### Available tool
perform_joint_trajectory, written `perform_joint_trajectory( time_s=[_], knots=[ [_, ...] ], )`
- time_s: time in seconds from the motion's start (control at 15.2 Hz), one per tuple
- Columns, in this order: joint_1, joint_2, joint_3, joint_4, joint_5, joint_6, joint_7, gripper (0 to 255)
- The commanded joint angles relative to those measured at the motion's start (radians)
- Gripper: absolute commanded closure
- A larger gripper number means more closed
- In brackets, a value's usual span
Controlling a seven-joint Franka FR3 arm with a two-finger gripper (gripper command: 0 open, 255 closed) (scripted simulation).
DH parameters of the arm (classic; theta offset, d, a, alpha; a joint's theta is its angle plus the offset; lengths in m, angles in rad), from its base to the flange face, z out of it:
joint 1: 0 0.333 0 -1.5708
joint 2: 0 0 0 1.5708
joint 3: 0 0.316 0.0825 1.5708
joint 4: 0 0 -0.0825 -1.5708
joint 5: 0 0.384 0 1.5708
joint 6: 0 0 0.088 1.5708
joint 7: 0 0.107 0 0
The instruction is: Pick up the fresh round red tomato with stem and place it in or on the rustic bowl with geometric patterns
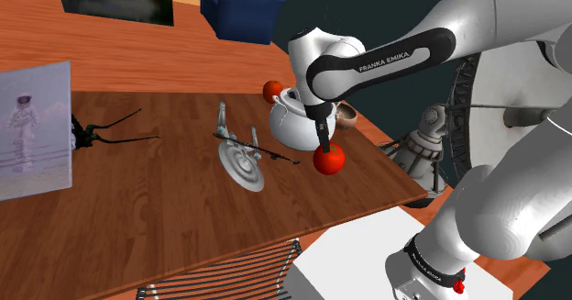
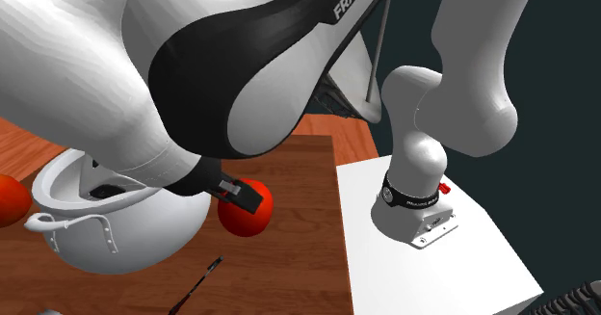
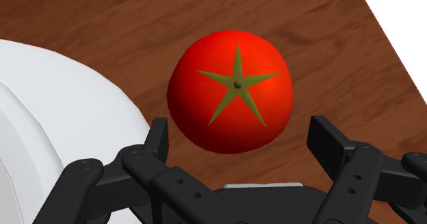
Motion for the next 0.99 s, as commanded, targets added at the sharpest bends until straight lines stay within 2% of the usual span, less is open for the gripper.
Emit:
perform_joint_trajectory(
  time_s=[0.0,0.4,0.46,0.92],
  knots=[
    [-0.001,-0.003,-0.002,-0.014,-0.002,0.012,0.001,0],
    [-0.001,-0.003,-0.002,-0.014,-0.002,0.012,0.001,0],
    [-0.001,-0.003,-0.002,-0.014,-0.002,0.012,0.001,255],
    [-0.001,-0.003,-0.002,-0.014,-0.002,0.012,0.001,255]
  ],
)
